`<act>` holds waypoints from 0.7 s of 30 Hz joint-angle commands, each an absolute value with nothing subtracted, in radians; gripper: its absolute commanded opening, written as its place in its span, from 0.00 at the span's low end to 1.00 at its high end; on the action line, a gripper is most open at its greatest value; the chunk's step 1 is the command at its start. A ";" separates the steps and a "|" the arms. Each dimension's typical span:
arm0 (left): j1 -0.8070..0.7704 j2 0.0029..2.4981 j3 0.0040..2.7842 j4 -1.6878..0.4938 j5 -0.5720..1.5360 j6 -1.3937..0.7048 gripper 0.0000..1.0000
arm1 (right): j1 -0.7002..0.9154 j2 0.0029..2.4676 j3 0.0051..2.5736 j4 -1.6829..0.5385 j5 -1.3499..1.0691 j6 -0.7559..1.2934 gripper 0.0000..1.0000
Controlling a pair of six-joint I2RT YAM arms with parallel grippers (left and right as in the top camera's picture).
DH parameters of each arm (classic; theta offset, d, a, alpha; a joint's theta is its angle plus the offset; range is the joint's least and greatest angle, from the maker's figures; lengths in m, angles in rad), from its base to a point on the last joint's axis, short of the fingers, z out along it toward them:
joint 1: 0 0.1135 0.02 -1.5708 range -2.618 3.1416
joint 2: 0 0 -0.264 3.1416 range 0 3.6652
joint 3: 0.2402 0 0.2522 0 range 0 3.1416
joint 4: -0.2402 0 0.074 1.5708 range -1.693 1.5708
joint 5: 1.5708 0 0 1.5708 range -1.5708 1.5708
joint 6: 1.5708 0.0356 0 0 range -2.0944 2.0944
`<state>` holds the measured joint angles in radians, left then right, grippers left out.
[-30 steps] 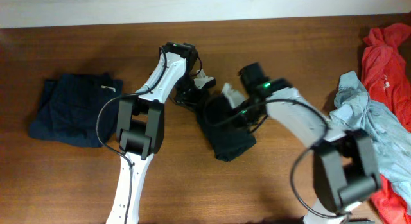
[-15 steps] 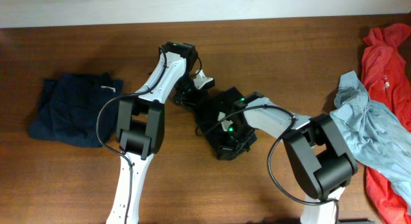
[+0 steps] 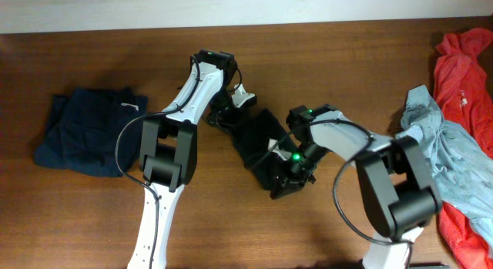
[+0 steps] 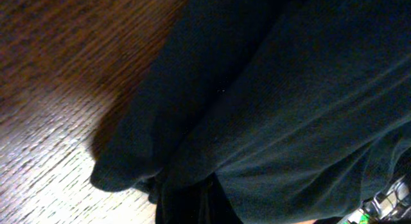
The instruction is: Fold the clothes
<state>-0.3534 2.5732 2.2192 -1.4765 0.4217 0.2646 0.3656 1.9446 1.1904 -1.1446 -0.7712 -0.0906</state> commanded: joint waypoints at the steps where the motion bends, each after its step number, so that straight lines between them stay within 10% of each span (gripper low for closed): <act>1: -0.333 2.629 2.208 -1.465 0.265 0.254 0.01 | 0.364 1.842 1.195 -1.084 -0.937 -0.227 0.04; 11: -0.332 2.629 2.208 -1.467 0.265 0.254 0.01 | 0.364 1.866 1.195 -0.704 -0.579 0.200 0.04; 21: -0.332 2.629 2.208 -1.474 0.265 0.247 0.01 | 0.364 1.995 1.194 -0.785 -0.467 0.472 0.04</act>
